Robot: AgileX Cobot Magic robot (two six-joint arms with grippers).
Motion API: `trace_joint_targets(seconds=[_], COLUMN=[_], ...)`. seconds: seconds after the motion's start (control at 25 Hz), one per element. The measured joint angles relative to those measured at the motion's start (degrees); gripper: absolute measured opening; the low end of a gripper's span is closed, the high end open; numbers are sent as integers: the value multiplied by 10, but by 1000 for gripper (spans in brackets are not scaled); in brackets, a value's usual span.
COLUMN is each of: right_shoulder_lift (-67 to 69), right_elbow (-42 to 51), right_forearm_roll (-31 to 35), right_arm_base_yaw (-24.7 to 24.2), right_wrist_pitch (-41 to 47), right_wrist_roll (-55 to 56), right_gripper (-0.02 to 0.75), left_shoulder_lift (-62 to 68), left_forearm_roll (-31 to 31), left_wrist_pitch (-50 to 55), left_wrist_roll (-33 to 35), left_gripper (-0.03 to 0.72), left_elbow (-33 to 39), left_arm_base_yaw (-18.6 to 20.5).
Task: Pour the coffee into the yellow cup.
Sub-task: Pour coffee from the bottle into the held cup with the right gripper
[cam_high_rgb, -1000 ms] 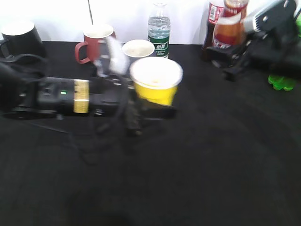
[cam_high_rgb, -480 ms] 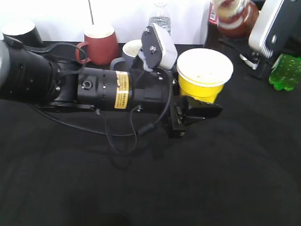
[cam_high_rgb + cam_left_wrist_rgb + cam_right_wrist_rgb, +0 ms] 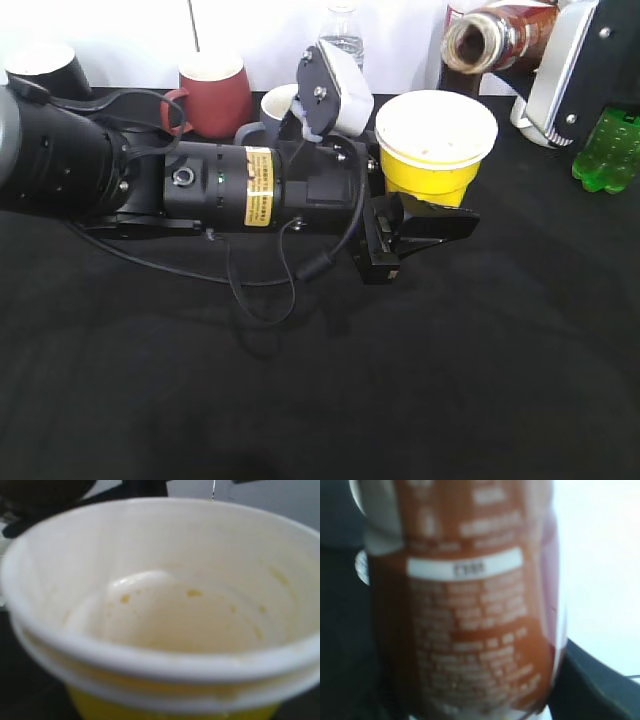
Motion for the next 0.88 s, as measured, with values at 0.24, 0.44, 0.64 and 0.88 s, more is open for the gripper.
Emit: trace_joint_targets(seconds=[0.24, 0.44, 0.64, 0.88], right_shoulder_lift=[0, 0, 0, 0], right_elbow=[0, 0, 0, 0], right_forearm_roll=[0, 2, 2, 2], right_arm_base_yaw=[0, 0, 0, 0], right_wrist_pitch=[0, 0, 0, 0], right_wrist_roll=[-50, -76, -79, -80], right_gripper=[538, 538, 538, 538], left_shoulder_lift=[0, 0, 0, 0], left_forearm_roll=[0, 0, 0, 0], left_wrist_pitch=[0, 0, 0, 0], left_wrist_roll=[0, 0, 0, 0], left_gripper=[441, 441, 441, 441], left_elbow=[0, 0, 0, 0], left_arm_base_yaw=[0, 0, 0, 0])
